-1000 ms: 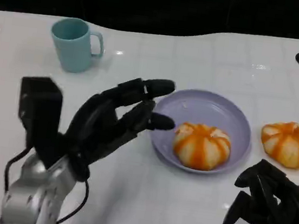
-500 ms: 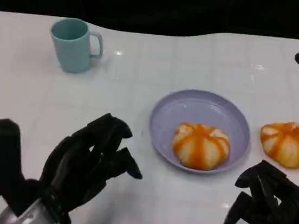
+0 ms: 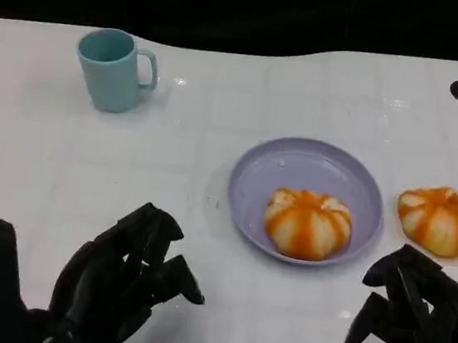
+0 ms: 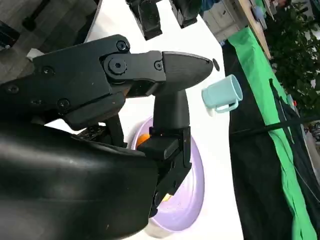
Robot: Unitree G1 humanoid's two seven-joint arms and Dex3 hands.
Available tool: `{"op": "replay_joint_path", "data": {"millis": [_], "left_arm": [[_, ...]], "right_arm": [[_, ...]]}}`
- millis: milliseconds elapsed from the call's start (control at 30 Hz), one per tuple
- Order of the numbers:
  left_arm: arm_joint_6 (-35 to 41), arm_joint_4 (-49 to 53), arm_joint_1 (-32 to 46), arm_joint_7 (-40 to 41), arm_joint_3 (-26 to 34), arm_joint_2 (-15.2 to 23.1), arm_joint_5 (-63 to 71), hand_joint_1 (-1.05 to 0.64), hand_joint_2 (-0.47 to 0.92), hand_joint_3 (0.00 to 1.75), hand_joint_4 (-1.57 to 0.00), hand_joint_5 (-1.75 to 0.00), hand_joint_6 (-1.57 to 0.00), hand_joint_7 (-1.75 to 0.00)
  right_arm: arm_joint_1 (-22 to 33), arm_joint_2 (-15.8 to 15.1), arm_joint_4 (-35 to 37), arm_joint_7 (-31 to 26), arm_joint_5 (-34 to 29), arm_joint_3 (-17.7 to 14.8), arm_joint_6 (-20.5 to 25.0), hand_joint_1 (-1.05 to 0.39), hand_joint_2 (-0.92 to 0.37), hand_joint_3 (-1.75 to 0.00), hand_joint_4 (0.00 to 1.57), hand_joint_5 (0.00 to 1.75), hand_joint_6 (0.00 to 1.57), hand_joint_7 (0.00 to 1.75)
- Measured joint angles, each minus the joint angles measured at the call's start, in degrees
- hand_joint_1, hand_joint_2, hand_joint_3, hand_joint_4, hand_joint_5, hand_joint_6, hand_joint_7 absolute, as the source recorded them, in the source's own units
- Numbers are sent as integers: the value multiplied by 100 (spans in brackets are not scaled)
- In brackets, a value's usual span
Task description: Grasp the bread from the table and place it into the plate.
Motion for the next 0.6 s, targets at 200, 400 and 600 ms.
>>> {"op": "replay_joint_path", "data": {"millis": [200,400,600], "left_arm": [[-70,41,28,-1,-12,32,0,-56,92,50,-81,-175,-52,-175],[-197,82,27,-21,-30,59,2,-57,92,47,-81,-175,-52,-175],[-230,161,25,-75,-24,74,-21,-57,92,46,-82,-175,-55,-175]], "right_arm": [[0,0,-4,9,14,-37,0,-45,-92,-36,62,175,49,161],[3,-21,19,113,-4,-46,-77,-46,-92,-37,63,175,49,161],[2,-22,80,136,-2,-51,-116,-46,-92,-35,65,175,50,161]]}}
